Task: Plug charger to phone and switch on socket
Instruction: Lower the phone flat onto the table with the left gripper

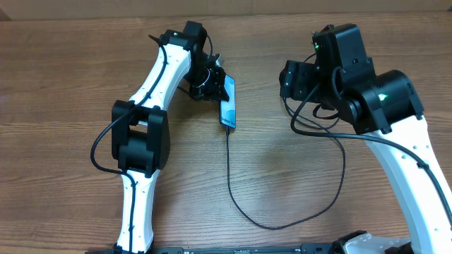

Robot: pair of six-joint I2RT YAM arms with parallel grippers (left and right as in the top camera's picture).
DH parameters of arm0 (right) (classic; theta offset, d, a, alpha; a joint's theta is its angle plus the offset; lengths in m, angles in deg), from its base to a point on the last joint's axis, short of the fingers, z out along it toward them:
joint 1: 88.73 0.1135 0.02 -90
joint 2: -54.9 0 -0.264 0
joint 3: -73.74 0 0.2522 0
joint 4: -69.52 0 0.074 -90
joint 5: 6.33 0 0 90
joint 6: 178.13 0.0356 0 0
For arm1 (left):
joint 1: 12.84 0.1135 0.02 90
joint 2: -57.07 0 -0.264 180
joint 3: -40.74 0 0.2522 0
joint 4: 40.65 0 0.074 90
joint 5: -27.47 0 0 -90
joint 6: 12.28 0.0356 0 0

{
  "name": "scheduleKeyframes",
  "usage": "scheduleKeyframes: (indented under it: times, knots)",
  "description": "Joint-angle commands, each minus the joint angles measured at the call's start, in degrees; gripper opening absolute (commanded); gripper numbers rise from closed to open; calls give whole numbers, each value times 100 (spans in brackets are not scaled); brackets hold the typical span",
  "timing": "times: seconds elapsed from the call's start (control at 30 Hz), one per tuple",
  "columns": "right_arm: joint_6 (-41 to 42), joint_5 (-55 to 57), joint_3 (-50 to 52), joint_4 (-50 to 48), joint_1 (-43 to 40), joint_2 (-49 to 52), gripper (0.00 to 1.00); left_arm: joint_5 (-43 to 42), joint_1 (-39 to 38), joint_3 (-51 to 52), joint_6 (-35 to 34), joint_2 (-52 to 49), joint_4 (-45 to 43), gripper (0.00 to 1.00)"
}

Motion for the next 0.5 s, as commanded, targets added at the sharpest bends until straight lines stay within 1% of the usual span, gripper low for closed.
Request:
scheduleKeyframes:
  times: [0.0, 0.23, 0.47]
  knots:
    - [24, -57, -136, -52, -39, 7, 85, -52, -59, -33, -120, -66, -28, 4]
    - [24, -59, -136, -66, -39, 7, 85, -55, -129, -33, -131, -96, -216, 4]
    - [24, -59, -136, -96, -39, 7, 85, -81, -136, -31, -164, -105, -184, 4]
